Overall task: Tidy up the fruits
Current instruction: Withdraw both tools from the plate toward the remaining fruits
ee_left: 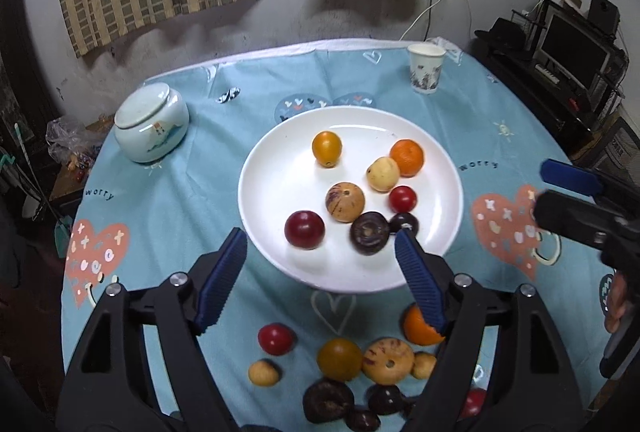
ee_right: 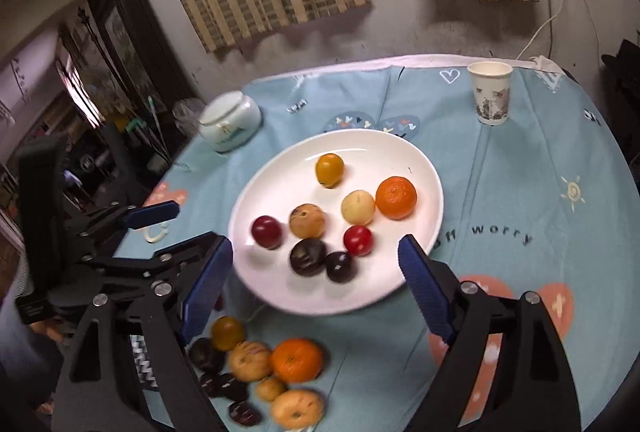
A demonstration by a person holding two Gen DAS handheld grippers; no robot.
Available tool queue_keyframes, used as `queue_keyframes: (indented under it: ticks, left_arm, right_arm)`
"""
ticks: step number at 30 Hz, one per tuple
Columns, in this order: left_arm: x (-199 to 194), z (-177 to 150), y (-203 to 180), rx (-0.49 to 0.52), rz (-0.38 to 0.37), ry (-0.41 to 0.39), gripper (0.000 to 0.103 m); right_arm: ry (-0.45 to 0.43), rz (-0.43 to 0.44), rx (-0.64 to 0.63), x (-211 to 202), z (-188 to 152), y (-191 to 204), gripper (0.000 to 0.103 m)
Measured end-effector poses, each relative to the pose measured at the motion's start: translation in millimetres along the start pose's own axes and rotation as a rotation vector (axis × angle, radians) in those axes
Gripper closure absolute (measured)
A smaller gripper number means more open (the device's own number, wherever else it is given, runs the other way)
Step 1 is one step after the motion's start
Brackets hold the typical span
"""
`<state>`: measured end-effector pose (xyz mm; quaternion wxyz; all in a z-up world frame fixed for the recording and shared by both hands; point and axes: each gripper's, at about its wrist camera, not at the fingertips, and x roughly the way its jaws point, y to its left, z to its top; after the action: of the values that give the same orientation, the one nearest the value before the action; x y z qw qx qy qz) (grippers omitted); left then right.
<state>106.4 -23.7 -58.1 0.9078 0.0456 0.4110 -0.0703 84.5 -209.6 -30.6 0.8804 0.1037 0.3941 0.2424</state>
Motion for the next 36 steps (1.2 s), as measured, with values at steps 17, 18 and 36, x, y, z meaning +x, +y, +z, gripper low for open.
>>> queue_keyframes:
  ticks: [17,18,36]
  left_arm:
    - [-100.8,-17.9,-25.5,0.066,-0.034,-0.163,0.023]
    - [-105.3,-18.5,-23.5,0.065,-0.031,-0.171,0.022]
    - [-94.7,-108.2,69.6,-0.095,0.148,0.018,0.018]
  right_arm:
    - [-0.855,-0.097,-0.124,-317.4,-16.3,91.3,0.001]
    - [-0.881,-0.088,-0.123,-331.2,-16.1,97.5,0.001]
    - [-0.253,0.086,0.135,-179.9,-68.9,48.3,0.001]
